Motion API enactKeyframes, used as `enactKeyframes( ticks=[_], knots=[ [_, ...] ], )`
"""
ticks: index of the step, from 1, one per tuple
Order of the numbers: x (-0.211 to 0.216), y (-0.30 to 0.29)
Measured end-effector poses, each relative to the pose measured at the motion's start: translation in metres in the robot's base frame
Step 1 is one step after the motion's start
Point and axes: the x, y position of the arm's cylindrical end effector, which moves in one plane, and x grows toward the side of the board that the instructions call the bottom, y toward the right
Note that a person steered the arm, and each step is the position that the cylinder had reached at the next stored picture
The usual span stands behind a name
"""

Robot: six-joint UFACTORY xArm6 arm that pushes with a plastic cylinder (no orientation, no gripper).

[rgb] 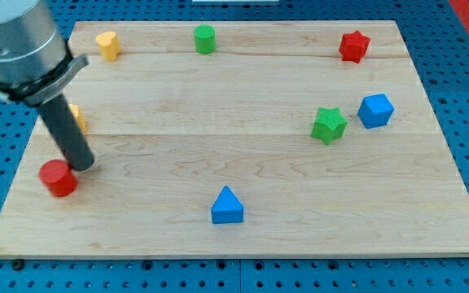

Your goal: Place the green star to the bottom right

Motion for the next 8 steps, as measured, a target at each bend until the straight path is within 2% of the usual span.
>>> enactKeyframes(
  ticks=[1,2,3,4,5,6,8],
  knots=[
    [0.010,-0.004],
    [0.010,0.042],
    [-0.001,0.131],
    [-0.038,0.158],
    [-0.063,0.221],
    [-0.085,0.260],
    [-0.095,0.281]
  ],
)
